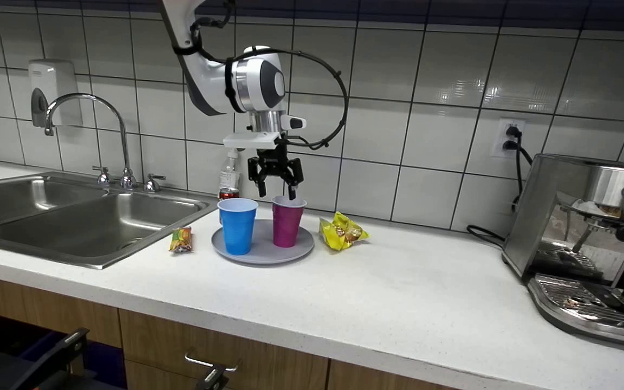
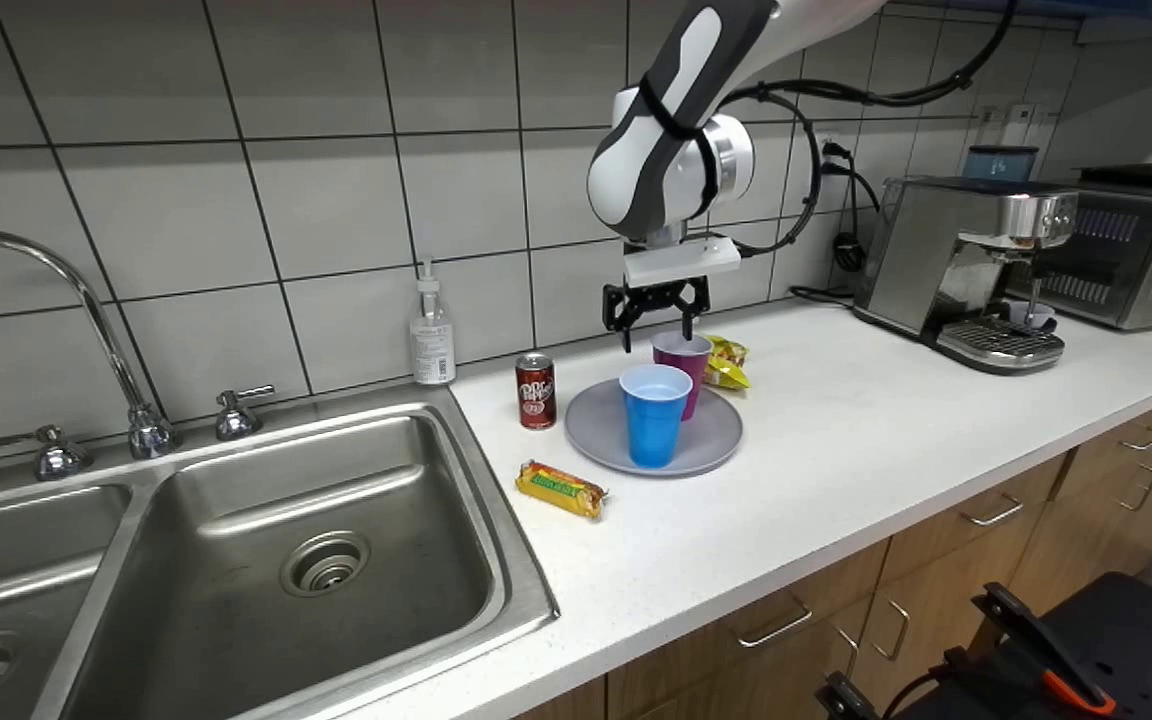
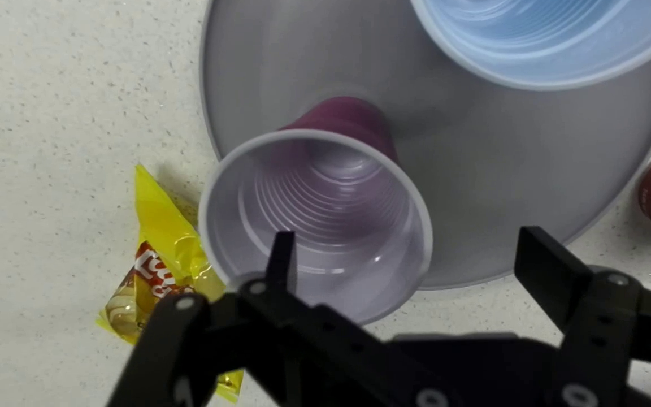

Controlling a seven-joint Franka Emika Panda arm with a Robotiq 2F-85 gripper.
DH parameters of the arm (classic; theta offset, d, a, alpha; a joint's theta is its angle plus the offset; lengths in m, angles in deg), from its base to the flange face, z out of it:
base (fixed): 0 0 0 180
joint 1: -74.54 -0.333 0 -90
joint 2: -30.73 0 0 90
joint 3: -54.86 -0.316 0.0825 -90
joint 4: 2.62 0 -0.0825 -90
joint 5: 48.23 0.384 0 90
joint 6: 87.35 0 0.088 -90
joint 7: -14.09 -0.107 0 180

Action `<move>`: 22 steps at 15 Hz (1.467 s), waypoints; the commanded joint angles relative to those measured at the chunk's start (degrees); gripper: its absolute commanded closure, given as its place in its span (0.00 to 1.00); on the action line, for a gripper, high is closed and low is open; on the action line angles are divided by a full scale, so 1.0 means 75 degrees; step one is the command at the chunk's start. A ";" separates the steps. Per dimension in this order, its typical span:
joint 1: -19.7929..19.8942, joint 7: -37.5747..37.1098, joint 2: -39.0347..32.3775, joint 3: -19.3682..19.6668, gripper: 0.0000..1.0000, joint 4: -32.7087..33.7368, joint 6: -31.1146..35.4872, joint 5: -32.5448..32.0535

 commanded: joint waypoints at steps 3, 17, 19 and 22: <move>0.0092 0.0131 0.0700 0.0045 0.00 -0.0835 0.1037 -0.0047; 0.0467 0.1425 0.2511 0.0182 0.00 -0.3294 0.2590 -0.0062; 0.0572 0.1812 0.2877 0.0146 0.00 -0.3627 0.2585 -0.0053; 0.0726 0.2402 0.3386 0.0080 0.00 -0.4112 0.2642 0.0009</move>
